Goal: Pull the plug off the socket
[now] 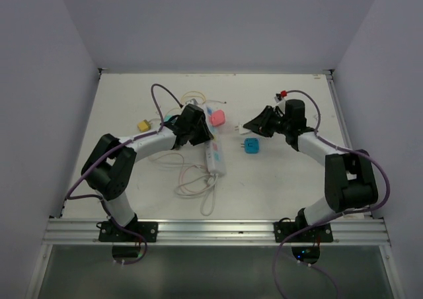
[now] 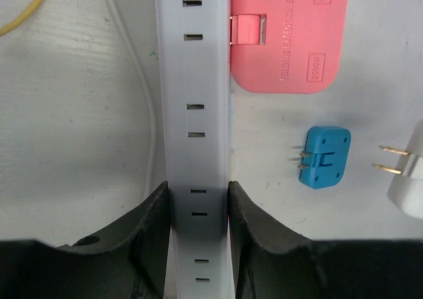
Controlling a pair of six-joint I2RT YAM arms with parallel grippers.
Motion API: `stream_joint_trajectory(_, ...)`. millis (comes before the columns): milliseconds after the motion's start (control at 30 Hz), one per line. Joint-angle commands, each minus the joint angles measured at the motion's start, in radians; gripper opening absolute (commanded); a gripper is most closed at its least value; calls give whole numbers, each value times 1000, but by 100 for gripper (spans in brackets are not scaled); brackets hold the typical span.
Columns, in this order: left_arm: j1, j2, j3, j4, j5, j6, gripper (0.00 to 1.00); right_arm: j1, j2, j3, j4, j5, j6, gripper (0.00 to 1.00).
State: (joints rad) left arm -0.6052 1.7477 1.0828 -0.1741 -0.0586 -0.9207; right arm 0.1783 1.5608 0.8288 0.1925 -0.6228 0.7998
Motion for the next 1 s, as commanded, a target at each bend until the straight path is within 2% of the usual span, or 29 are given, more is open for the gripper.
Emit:
stream_joint_trajectory(0, 15, 6, -32, -105, -41, 72, 0, -71, -67, -22, -117, 90, -83, 0)
stream_joint_trajectory(267, 15, 15, -35, -71, 20, 88, 0, -206, 10, -66, 10, 60, -28, 0)
stream_joint_trajectory(533, 15, 16, -38, -48, 52, 102, 0, -230, 160, -11, 56, 74, -31, 0)
stream_joint_trajectory(667, 15, 21, -40, -47, 54, 109, 0, -244, 209, 3, 68, 54, -30, 5)
stream_joint_trajectory(767, 15, 26, -37, -45, 52, 109, 0, -250, 206, -8, 64, 66, -40, 18)
stream_joint_trajectory(800, 15, 26, -37, -45, 54, 109, 0, -257, 203, -14, 52, 86, -50, 30)
stream_joint_trajectory(900, 15, 21, -38, -45, 54, 108, 0, -263, 185, -28, 10, 110, -80, 47)
stream_joint_trajectory(967, 15, 16, -41, -44, 52, 108, 0, -267, 171, -36, -17, 124, -103, 63)
